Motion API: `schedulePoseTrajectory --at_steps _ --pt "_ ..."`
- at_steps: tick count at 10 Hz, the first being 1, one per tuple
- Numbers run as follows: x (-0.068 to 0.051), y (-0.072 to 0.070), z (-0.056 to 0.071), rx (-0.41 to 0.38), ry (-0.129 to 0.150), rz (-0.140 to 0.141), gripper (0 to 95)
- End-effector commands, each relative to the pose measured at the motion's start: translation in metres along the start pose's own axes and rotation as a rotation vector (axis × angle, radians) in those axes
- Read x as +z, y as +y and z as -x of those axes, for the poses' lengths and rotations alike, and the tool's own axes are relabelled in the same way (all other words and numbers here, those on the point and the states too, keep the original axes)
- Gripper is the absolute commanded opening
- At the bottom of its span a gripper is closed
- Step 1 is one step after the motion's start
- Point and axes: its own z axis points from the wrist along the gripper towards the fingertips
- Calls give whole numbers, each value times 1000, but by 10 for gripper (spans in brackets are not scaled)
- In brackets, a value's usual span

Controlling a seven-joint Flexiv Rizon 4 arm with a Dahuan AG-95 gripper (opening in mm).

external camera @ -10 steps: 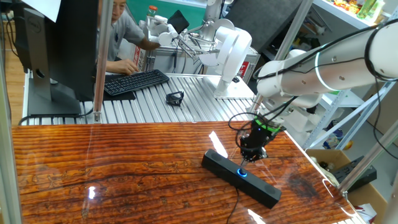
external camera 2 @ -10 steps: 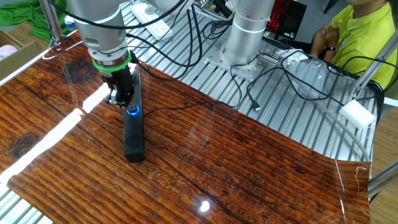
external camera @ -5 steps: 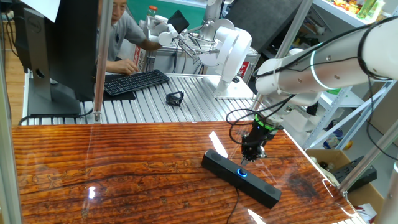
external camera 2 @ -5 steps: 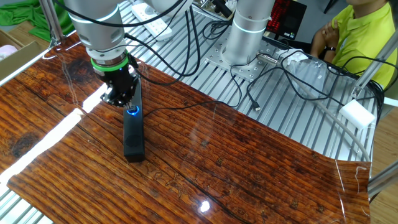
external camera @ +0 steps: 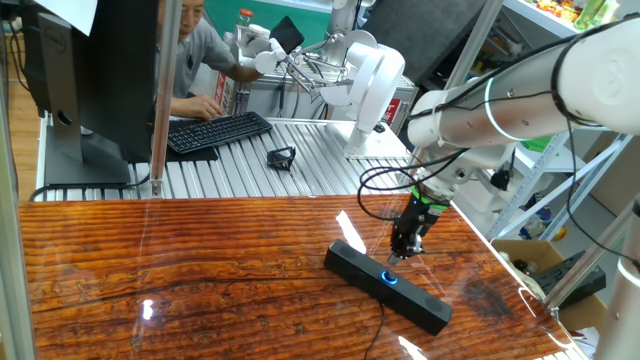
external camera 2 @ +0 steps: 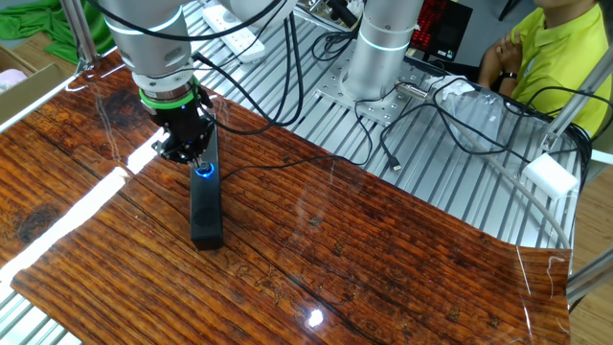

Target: Turn the knob to decrease the volume of the speaker

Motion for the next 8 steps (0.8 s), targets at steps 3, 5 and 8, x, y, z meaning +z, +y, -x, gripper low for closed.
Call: schedulePoseTrajectory --at_steps 3,5,8 --pt "1 1 0 71 4 3 0" --pt "1 1 0 95 4 4 0" --pt "1 1 0 107 5 5 0"
